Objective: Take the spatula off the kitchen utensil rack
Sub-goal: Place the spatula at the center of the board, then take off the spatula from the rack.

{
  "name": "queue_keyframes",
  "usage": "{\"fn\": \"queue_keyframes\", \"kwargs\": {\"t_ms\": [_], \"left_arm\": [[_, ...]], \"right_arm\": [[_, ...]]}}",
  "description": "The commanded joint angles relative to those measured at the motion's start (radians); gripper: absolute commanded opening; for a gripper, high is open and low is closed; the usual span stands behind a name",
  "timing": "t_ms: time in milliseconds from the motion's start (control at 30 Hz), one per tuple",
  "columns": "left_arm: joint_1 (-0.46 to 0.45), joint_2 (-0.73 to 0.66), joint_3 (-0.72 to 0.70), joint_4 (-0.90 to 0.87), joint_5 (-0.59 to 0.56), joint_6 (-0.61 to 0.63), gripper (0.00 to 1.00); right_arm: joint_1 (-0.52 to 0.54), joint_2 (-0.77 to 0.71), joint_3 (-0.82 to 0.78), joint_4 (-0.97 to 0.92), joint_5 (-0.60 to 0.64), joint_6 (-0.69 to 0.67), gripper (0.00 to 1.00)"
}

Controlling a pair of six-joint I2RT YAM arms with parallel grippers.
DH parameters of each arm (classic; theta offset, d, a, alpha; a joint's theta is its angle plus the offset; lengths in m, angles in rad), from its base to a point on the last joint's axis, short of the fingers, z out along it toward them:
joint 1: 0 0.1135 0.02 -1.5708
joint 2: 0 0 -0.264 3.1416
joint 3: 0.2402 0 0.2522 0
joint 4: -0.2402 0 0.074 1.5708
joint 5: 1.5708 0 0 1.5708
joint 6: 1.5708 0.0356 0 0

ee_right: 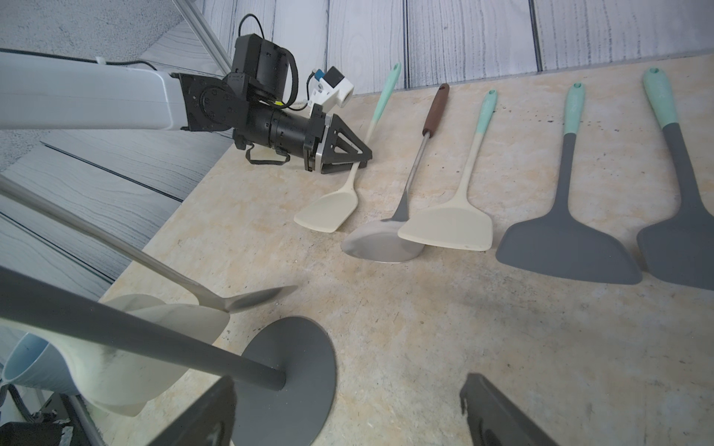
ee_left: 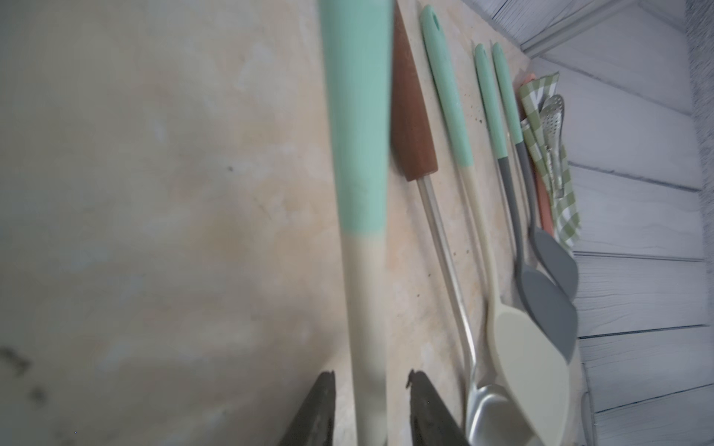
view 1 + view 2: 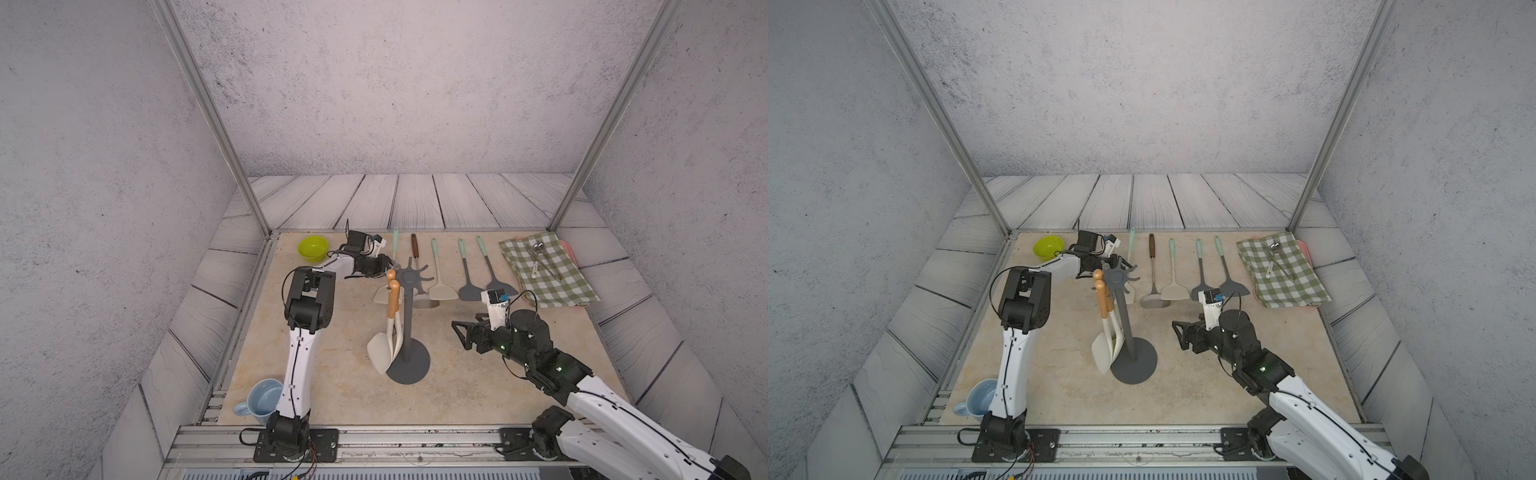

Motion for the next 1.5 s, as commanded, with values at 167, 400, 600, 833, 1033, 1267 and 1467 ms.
{"fn": "queue_keyframes", "kwargs": {"t_ms": [167, 400, 600, 833, 1033, 1267, 1467], "left_arm": [[0.007, -0.036, 0.031, -0.133, -0.09, 0.041, 0.54], [0.012, -0.149, -0.003, -0.188, -0.152, 0.063, 0.7], [0.017, -0.333, -0.141, -0.169, -0.233, 0.052, 0.86], [0.033, -0.586, -0.371, -0.104, -0.326, 0.006, 0.99], [0.047, -0.797, -0.593, -0.041, -0.36, -0.045, 0.99], [0.049, -1.058, -0.864, 0.078, -0.365, -0.113, 0.99], [0.048, -1.268, -1.057, 0.161, -0.353, -0.156, 0.99]], "right_arm": [[-0.004, -0.022, -0.016, 0.018, -0.017, 0.012, 0.93], [-0.003, -0.04, -0.025, 0.015, -0.015, 0.015, 0.93], [-0.005, -0.053, -0.033, 0.024, -0.015, 0.014, 0.93], [-0.005, -0.07, -0.038, 0.036, -0.059, -0.018, 0.92], [-0.004, -0.101, -0.049, 0.051, -0.111, -0.044, 0.92], [-0.003, -0.117, -0.064, 0.083, -0.188, -0.057, 0.9], [-0.002, -0.102, -0.048, 0.098, -0.214, -0.035, 0.89]]}}
